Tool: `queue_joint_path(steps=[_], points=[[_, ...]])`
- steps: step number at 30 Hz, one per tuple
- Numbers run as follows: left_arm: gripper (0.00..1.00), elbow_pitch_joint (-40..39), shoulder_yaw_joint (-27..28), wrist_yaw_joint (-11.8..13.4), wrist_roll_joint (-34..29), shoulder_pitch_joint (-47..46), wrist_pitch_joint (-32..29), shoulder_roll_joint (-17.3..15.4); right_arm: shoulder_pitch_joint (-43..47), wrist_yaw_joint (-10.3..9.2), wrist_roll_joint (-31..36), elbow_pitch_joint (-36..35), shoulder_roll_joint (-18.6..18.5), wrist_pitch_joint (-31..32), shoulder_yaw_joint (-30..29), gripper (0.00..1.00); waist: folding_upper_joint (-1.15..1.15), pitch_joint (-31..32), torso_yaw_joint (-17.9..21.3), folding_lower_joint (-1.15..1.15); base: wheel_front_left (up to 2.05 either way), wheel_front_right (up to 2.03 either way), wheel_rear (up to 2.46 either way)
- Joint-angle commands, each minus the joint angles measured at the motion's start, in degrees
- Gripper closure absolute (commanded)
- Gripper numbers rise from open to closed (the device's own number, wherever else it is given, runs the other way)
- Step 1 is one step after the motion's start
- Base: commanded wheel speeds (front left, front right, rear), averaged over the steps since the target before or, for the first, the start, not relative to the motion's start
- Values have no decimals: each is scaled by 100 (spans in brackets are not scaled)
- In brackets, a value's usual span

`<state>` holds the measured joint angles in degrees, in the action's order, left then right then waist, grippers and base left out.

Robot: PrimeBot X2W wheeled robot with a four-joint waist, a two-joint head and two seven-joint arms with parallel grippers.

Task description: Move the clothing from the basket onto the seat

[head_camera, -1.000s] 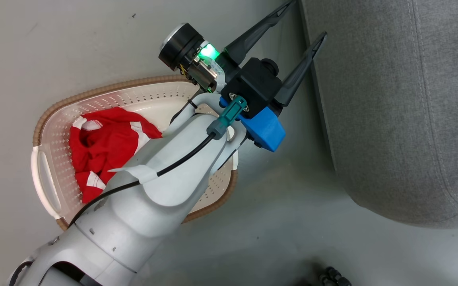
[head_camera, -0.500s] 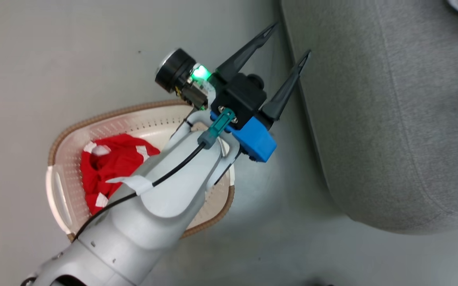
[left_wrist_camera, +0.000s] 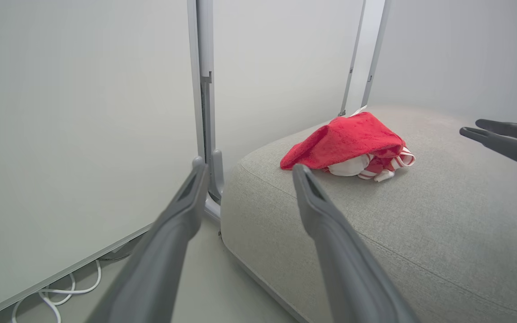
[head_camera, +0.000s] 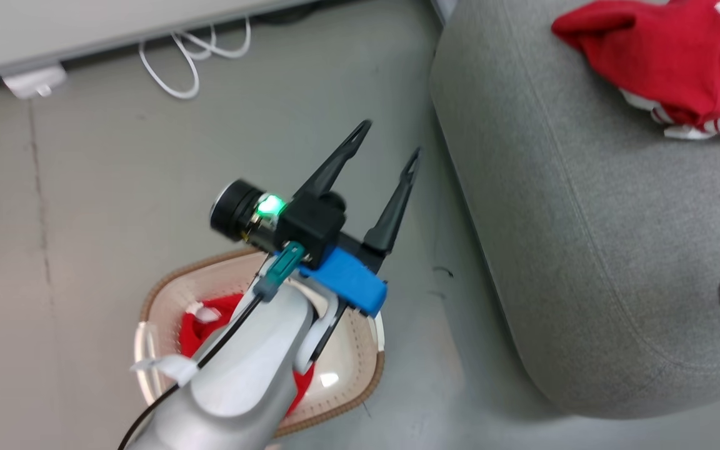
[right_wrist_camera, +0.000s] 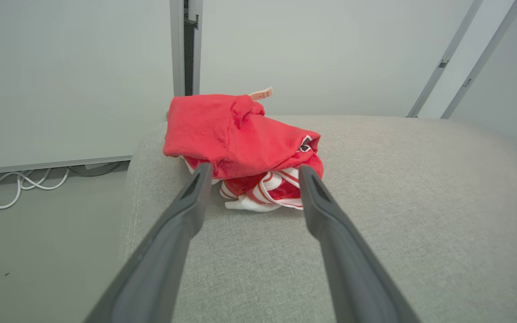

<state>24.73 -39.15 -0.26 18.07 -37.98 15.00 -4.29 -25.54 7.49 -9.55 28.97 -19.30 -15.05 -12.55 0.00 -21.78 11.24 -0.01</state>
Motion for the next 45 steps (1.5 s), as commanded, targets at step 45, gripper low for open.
queue_joint_path(steps=[45], points=[[0,-1272,3211,-209,-908,3498,22,64,2521,2,260,-2000,1597,-20,1173,0,0,2187,-1263,1,0,0,0]])
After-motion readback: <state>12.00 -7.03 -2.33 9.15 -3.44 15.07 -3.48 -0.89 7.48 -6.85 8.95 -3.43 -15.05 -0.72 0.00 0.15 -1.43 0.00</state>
